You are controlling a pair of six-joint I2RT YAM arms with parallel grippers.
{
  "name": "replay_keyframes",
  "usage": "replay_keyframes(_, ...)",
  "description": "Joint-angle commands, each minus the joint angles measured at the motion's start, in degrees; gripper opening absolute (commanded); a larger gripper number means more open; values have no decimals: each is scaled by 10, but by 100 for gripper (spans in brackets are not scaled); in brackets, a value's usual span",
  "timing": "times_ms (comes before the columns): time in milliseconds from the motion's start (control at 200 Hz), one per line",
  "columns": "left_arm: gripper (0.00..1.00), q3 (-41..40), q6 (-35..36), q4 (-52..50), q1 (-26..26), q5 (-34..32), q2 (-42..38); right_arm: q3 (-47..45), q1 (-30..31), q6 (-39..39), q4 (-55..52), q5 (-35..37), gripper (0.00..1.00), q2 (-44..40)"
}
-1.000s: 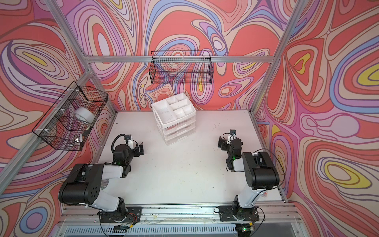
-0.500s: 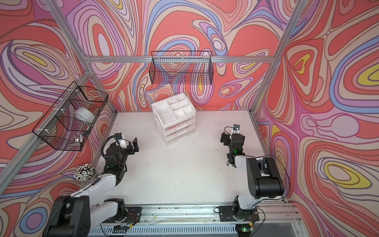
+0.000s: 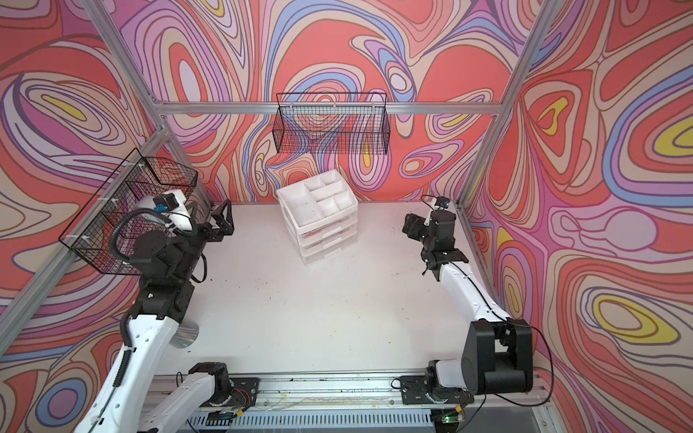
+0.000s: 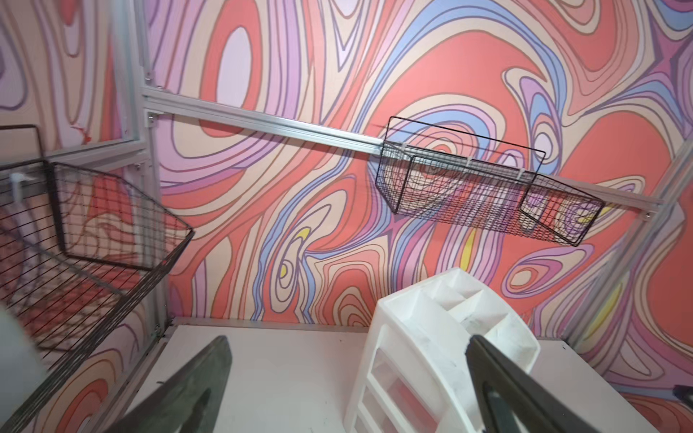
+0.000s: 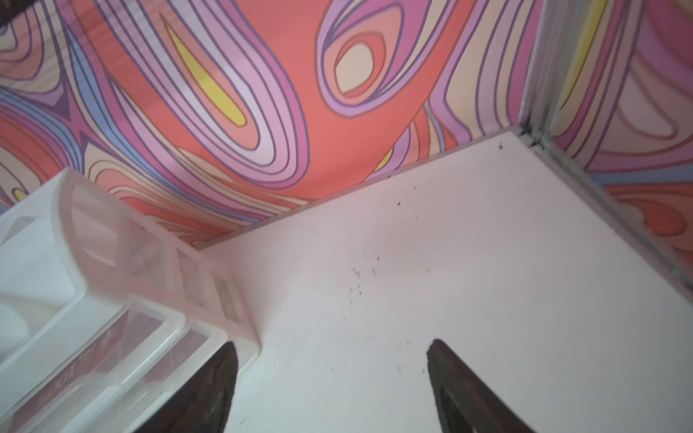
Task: Take the postcards out of the drawer
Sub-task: Move the storage box to the center of the board.
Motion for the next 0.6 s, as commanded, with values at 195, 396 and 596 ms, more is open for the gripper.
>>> replay_keyframes(195, 86, 207, 23, -253, -39, 61, 182, 57, 95, 57, -81, -32, 78, 40)
replay_keyframes(396, 78, 333, 20, -315, -40, 105, 312, 90, 153, 77, -83, -30, 75, 73)
replay_keyframes(596, 69, 430, 30, -326, -53, 133, 424, 107, 181, 90, -82, -45, 73, 94)
